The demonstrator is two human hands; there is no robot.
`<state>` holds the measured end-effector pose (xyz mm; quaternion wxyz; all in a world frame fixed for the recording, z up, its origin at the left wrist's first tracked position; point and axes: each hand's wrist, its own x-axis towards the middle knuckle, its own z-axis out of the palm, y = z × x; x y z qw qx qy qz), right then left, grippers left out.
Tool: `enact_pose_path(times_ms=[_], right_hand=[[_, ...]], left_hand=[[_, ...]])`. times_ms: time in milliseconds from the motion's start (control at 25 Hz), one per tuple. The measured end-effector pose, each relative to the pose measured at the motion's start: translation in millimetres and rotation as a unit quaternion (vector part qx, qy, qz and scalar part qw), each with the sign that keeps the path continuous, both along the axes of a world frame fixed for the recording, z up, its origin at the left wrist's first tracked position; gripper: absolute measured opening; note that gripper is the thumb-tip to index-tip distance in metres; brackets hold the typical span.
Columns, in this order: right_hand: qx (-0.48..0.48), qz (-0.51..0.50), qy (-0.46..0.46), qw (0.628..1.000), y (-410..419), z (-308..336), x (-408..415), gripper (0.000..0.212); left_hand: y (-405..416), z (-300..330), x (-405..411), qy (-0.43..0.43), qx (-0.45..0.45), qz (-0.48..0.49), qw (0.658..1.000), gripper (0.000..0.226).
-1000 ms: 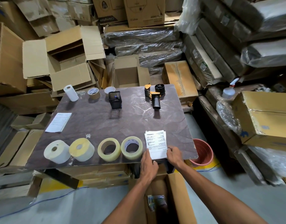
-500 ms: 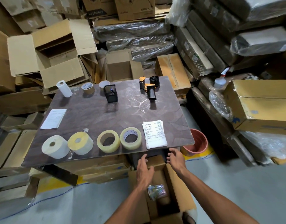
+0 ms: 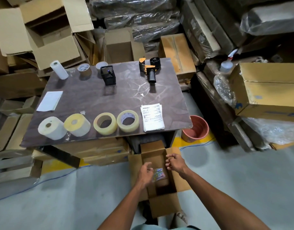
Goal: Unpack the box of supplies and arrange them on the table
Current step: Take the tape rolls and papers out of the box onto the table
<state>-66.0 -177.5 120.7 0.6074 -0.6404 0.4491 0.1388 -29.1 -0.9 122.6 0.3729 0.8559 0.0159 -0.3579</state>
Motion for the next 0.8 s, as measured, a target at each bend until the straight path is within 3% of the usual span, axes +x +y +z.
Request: enact_pose_path(times_ms=[200, 320, 440, 800], right_hand=[[0.014, 0.039, 0.039, 0.998, -16, -15, -37, 0.026], [0.022, 0.04, 0.049, 0.998, -25, -14, -56, 0.023], [0.028, 0.052, 0.059, 0.996, -32, -22, -70, 0.026], [-0.011, 0.08, 0.07, 0.994, -33, -74, -67, 0.025]], left_hand=[[-13, -14, -39, 0.066, -0.014, 0.077, 0.995, 0.028], [-24, -16, -60, 0.133, -0.068, 0.207, 0.967, 0.022], [-30, -16, -76, 0.147, -0.101, 0.291, 0.94, 0.021], [-23, -81, -83, 0.179, -0.115, 0.301, 0.929, 0.026]])
